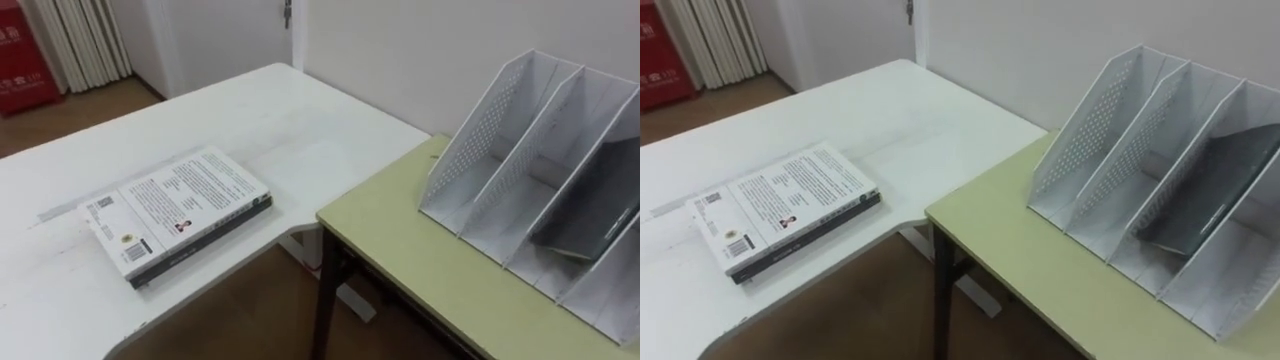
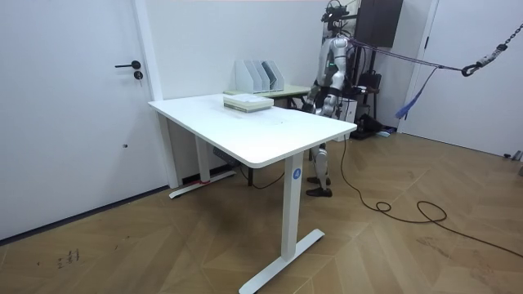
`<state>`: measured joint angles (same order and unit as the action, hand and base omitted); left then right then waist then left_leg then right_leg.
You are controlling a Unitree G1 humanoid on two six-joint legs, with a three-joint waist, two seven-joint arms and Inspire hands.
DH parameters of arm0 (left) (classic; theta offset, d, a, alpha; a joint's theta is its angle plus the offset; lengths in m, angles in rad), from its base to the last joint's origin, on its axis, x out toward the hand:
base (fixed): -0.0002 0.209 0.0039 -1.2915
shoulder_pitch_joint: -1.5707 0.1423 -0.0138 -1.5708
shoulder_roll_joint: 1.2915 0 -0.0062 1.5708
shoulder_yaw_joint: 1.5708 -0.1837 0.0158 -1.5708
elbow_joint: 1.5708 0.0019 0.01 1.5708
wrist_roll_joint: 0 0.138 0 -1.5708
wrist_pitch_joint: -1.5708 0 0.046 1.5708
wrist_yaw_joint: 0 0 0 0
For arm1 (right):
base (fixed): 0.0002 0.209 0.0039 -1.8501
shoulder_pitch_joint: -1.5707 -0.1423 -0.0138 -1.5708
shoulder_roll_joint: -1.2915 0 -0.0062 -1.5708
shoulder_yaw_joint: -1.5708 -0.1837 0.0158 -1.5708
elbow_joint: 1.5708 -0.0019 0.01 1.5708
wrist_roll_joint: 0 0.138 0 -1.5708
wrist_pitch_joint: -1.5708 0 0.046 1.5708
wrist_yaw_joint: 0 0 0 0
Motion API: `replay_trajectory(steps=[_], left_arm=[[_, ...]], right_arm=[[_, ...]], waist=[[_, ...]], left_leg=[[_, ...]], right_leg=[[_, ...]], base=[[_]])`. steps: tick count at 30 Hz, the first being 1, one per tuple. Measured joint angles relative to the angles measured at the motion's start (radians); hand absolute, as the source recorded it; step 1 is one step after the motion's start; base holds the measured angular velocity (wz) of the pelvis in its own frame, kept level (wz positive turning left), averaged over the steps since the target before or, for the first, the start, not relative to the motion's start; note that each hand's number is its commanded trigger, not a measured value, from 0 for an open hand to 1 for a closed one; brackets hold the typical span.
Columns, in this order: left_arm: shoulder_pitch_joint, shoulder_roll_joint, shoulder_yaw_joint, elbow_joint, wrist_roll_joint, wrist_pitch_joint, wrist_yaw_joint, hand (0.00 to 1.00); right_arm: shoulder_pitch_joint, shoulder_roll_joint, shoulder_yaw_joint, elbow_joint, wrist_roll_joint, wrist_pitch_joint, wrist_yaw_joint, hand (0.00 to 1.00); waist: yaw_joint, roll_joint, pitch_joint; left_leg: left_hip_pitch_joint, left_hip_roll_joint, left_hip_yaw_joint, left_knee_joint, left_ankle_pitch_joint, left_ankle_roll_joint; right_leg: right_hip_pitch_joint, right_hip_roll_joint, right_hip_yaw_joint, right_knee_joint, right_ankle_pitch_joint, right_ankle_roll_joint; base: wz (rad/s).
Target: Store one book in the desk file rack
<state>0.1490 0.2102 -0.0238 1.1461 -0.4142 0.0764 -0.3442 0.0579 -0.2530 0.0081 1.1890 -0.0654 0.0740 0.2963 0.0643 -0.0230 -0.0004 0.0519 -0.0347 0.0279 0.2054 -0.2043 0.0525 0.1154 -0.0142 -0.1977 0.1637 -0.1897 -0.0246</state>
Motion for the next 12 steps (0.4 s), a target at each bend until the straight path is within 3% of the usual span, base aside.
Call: replay_trajectory(steps=[5, 12], left_arm=[[0.001, -0.006, 0.021, 0.000, 0.097, -0.017, 0.028, 0.00], [-0.003, -0.014, 0.047, -0.008, 0.165, -0.020, 0.042, 0.00]], right_arm=[[0.012, 0.027, -0.045, 0.020, 0.022, -0.021, -0.092, 0.00], [0.009, 0.046, -0.065, 0.043, 0.023, -0.031, -0.144, 0.00]], waist=[[-0.034, 0.006, 0.0020], [-0.044, 0.004, 0.0017]], left_leg=[[0.016, -0.002, -0.004, -0.015, 0.000, 0.000], [0.027, -0.011, -0.001, -0.018, 0.000, 0.000]], right_leg=[[0.006, -0.002, 0.004, 0.003, -0.010, 0.001], [0.006, -0.004, 0.006, 0.003, -0.019, 0.004]], base=[[0.00], [-0.01]])
